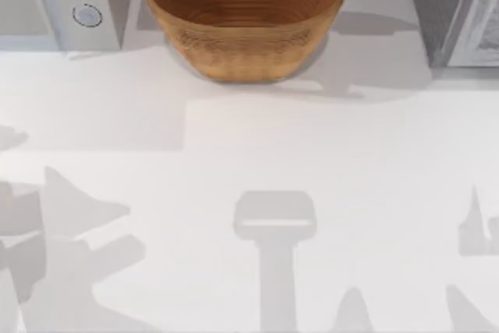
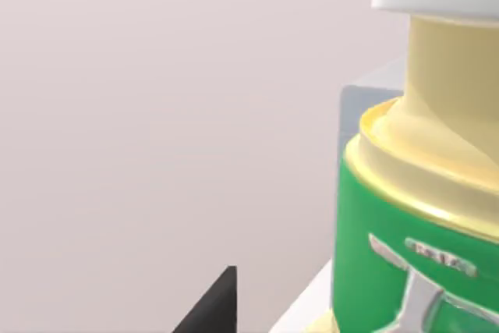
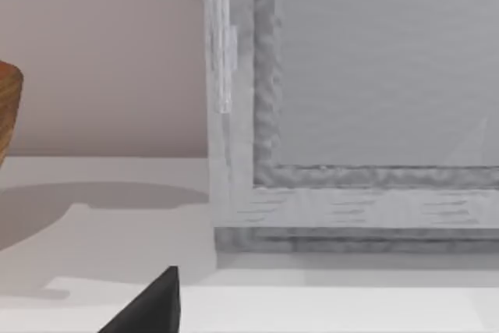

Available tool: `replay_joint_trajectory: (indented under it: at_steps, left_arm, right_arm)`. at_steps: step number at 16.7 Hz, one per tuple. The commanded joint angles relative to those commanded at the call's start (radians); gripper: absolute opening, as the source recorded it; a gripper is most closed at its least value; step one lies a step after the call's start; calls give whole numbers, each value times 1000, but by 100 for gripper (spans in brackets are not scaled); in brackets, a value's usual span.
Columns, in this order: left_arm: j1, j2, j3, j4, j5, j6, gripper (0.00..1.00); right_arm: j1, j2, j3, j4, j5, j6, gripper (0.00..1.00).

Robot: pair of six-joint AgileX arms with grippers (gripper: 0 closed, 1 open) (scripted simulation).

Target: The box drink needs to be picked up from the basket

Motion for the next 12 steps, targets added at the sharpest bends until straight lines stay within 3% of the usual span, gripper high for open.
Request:
replay_joint_trajectory:
  at_steps: [6, 12]
  left_arm:
    - [5, 46, 7, 39, 5, -1, 0]
    - [5, 46, 7, 39, 5, -1, 45]
  right_arm:
    - [0, 0, 0, 0, 0, 0, 100]
    - [0, 0, 0, 0, 0, 0, 100]
